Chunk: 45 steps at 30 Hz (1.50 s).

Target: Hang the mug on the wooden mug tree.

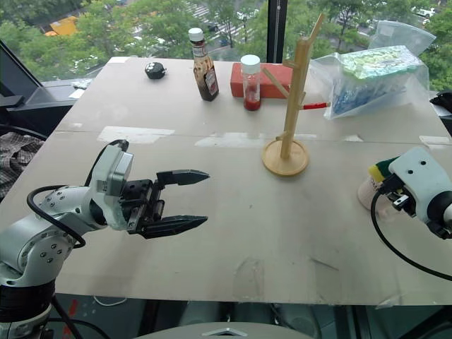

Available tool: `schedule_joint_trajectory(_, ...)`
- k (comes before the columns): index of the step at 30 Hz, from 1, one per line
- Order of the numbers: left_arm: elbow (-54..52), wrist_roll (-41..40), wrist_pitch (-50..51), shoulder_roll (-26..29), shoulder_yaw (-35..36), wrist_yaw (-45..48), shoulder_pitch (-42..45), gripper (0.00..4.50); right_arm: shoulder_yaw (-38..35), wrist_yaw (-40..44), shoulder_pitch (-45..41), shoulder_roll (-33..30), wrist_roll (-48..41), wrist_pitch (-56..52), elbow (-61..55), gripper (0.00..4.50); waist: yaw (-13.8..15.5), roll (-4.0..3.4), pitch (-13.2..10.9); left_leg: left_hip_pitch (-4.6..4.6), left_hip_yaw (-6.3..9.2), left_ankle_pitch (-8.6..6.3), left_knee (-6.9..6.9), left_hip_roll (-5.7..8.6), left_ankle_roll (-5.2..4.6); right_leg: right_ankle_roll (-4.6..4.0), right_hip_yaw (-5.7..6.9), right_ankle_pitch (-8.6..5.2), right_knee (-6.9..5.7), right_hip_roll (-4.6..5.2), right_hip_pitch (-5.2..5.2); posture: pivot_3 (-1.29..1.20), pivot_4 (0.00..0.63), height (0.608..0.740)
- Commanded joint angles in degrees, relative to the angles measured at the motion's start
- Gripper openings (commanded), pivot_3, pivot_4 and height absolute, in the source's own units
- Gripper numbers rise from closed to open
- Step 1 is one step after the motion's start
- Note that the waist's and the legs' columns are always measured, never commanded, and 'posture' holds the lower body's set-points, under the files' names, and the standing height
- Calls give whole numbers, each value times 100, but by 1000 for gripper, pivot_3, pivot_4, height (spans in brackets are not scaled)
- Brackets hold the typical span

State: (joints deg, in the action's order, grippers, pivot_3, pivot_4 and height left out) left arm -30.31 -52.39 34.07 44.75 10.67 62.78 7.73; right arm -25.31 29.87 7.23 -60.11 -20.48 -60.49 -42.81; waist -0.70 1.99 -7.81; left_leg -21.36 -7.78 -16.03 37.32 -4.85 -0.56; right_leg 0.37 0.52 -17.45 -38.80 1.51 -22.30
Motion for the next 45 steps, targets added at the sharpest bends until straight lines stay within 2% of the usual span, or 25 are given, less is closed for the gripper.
schedule_joint_trajectory(1,-106,-17,-144,0,97,42,-38,4500,-133,54,-80,-44,92,7,-153,542,1,0,0,-1,1,0,0,1,0,0,1,0,0,0,0,0,150,740)
schedule_joint_trajectory(2,-94,-10,-155,-2,93,54,-42,4500,-225,76,-148,-17,21,-64,-195,58,1,0,0,-3,3,0,1,3,0,1,2,0,0,0,0,0,150,740)
schedule_joint_trajectory(4,-48,8,-177,-5,76,91,-30,4500,-556,231,-347,79,-268,-279,-280,14,-1,0,0,-7,7,0,3,4,0,1,5,0,0,1,-1,0,150,740)
schedule_joint_trajectory(7,37,28,-199,-32,-7,162,41,4500,-1442,610,-983,334,-1122,-1026,-258,14,-1,-2,-1,-18,20,0,5,4,0,1,14,0,0,-4,-5,0,150,740)
schedule_joint_trajectory(9,91,49,-208,-63,-95,218,113,4500,-2004,933,-1198,273,-1535,-1387,-169,14,8,-7,-4,-28,26,0,8,6,0,0,17,1,-2,-15,-13,0,150,740)
schedule_joint_trajectory(11,168,81,-228,-110,-194,279,232,4500,-2447,1014,-1272,162,-1531,-1489,116,14,39,-7,-4,-35,32,0,8,8,0,0,22,1,0,-15,-16,0,150,740)
schedule_joint_trajectory(13,251,117,-264,-156,-272,320,344,4500,-2595,886,-1071,61,-1097,-1125,470,14,62,-6,-4,-40,34,0,9,16,-1,1,23,1,3,-12,-17,0,150,740)
schedule_joint_trajectory(16,387,324,-479,-311,-388,315,521,4500,-2494,587,-532,-27,-86,91,1302,14,80,-4,-3,-42,35,0,10,31,-2,4,23,-1,7,-5,-16,0,150,740)
schedule_joint_trajectory(19,493,473,-669,-470,-465,311,626,4500,-2287,502,-465,90,207,759,2124,14,73,-6,-3,-40,34,1,12,44,-4,10,19,-3,1,1,-16,0,150,740)
schedule_joint_trajectory(25,667,585,-715,-703,-643,331,842,4500,-727,380,-884,571,961,2748,4771,14,-23,-5,-1,-32,38,2,15,43,-2,10,11,-3,-5,-7,-13,0,150,740)
schedule_joint_trajectory(28,741,628,-726,-762,-671,304,944,4500,-185,386,-1254,678,1228,3455,5939,14,-14,-33,-9,-32,35,2,20,44,-2,10,7,-3,-7,-7,-14,0,150,740)
schedule_joint_trajectory(31,780,678,-722,-843,-756,285,1034,4500,278,520,-1546,720,1404,4025,6757,866,-10,-73,-8,-33,32,3,21,44,-2,10,5,-3,-6,-7,-16,0,150,740)
schedule_joint_trajectory(32,778,674,-700,-869,-791,278,1067,4500,328,613,-1524,680,1410,4148,6784,1581,-8,-78,-7,-33,32,3,21,44,-1,11,4,-3,-6,-7,-16,0,150,740)
schedule_joint_trajectory(33,776,663,-668,-889,-811,264,1103,4500,257,638,-1421,583,1422,4274,6661,1581,-8,-78,-7,-33,32,3,21,43,-1,11,4,-4,-6,-8,-16,0,150,740)
schedule_joint_trajectory(34,783,644,-630,-893,-821,258,1137,4500,52,722,-1259,481,1344,4280,6397,1810,-6,-78,-7,-32,32,3,21,42,0,13,4,-4,-5,-8,-14,0,150,740)
schedule_joint_trajectory(35,786,624,-603,-893,-818,252,1160,4500,-281,865,-1088,410,1131,4099,6038,2242,11,-81,-8,-35,31,3,22,39,0,14,3,-4,-4,-7,-15,0,150,740)
schedule_joint_trajectory(38,801,555,-505,-872,-791,248,1183,4500,-1496,1519,-198,283,386,2971,4600,2242,95,-120,-8,-41,37,3,24,38,-1,27,6,-12,-5,2,-15,0,150,740)
schedule_joint_trajectory(41,859,482,-412,-886,-802,291,1234,4500,-2618,1902,1116,643,-194,1640,2646,2242,135,-115,-3,-38,36,2,13,40,0,32,-1,-16,-1,-1,-16,0,150,740)
schedule_joint_trajectory(45,1039,533,-405,-887,-925,488,1359,4500,-3113,1295,1872,1542,-548,535,792,2242,134,-92,2,-38,55,1,13,32,2,33,-2,-16,2,-13,-12,0,150,740)
